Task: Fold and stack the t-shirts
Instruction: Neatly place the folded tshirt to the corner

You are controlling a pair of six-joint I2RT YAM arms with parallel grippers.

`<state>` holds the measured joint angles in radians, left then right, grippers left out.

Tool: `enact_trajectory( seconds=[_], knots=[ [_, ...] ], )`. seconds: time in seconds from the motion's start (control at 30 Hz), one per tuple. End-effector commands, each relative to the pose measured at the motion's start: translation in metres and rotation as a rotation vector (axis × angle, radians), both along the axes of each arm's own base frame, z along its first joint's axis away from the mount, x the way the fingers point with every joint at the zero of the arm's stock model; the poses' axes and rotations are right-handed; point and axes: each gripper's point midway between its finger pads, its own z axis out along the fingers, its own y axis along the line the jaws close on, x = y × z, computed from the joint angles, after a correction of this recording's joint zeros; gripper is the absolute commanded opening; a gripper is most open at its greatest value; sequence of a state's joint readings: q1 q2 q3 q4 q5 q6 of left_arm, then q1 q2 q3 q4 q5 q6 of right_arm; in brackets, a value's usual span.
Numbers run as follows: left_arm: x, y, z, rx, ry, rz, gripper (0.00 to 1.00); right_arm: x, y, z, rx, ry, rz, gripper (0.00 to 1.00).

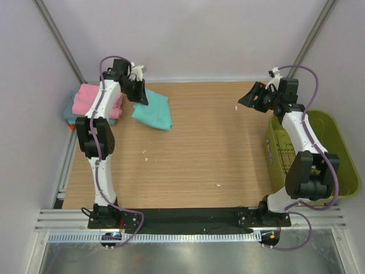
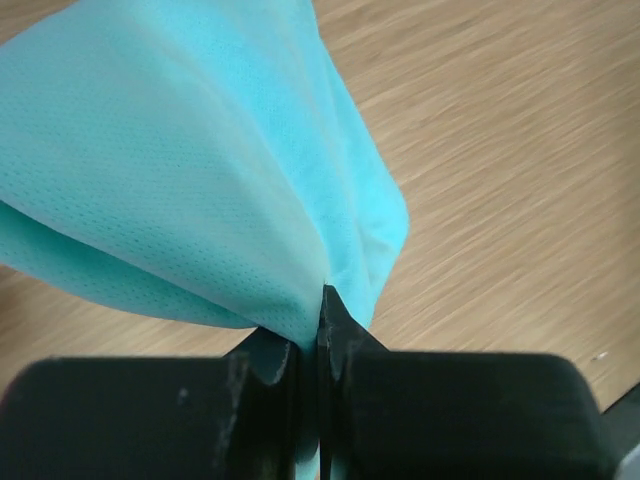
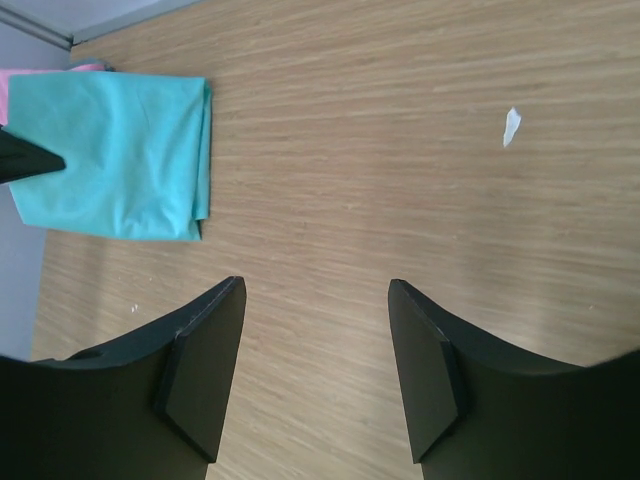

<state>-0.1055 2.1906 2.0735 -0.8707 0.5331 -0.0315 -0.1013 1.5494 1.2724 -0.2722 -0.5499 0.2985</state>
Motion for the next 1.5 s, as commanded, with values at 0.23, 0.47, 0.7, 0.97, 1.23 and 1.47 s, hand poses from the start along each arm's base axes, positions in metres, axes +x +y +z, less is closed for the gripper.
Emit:
enact_trajectory(
  seconds=[0.23,0.47,0.7,0.97,1.23,1.47],
  knots=[
    [-0.016,0.146,0.029,0.419,0.043,0.066,0.00,-0.036,0.015,0.023,0.063,-0.053,0.058,0.64],
    [-0.005,0.182,0.056,0.543,-0.047,0.118,0.00,-0.047,0.016,0.016,0.093,-0.045,0.047,0.64],
    [0.013,0.201,0.104,0.537,-0.204,0.239,0.00,-0.049,0.013,0.017,0.124,-0.045,0.018,0.64],
    [0.023,0.232,0.141,0.600,-0.329,0.320,0.00,-0.051,0.000,0.015,0.140,-0.035,-0.024,0.64],
    [0.024,0.270,0.165,0.706,-0.400,0.377,0.00,-0.056,-0.009,0.006,0.166,-0.013,-0.063,0.64],
    [0.029,0.305,0.160,0.819,-0.395,0.411,0.00,-0.061,-0.016,-0.004,0.201,0.009,-0.102,0.64]
  ],
)
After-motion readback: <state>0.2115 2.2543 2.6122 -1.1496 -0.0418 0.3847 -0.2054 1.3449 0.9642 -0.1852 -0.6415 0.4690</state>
